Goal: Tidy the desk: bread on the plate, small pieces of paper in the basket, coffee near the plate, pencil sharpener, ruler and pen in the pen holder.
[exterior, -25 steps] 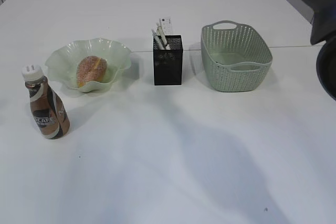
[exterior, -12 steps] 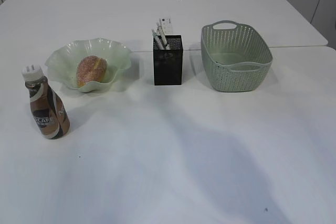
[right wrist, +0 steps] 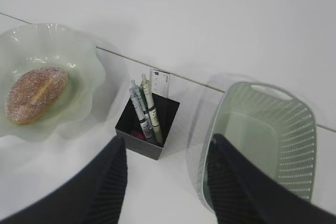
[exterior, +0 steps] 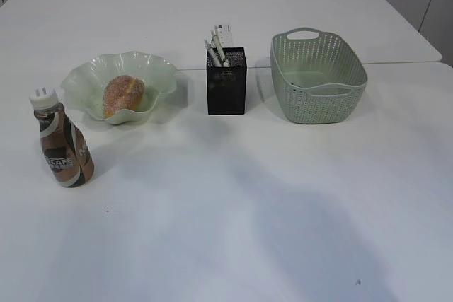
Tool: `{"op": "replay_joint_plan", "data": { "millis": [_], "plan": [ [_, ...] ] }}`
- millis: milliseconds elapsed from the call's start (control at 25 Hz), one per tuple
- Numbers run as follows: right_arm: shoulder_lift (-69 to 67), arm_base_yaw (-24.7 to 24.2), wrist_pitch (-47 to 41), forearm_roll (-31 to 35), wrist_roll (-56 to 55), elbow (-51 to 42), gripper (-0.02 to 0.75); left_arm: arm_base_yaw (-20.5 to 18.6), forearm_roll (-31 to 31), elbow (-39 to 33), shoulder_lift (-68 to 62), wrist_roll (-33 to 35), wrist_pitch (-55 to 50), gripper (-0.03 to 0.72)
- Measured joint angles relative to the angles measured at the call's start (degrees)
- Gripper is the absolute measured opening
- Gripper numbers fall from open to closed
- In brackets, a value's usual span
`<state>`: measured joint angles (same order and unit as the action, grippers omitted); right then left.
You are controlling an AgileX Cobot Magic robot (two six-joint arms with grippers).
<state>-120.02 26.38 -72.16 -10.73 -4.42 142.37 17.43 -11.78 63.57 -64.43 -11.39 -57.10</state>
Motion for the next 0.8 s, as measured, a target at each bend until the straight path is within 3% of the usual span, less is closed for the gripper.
{"op": "replay_joint_plan", "data": {
  "millis": [240,800],
  "plan": [
    [5.3,0.0,-0.1,0.0,1.1,-5.1,0.402,0.0,0.0,0.0,4.5,0.4,-3.3,0.340],
    [30.2,0.0,-0.2,-0.6,4.7,-32.8,0.403,0.0,1.5,0.0,15.8,0.4,-11.6,0.340]
  ]
}}
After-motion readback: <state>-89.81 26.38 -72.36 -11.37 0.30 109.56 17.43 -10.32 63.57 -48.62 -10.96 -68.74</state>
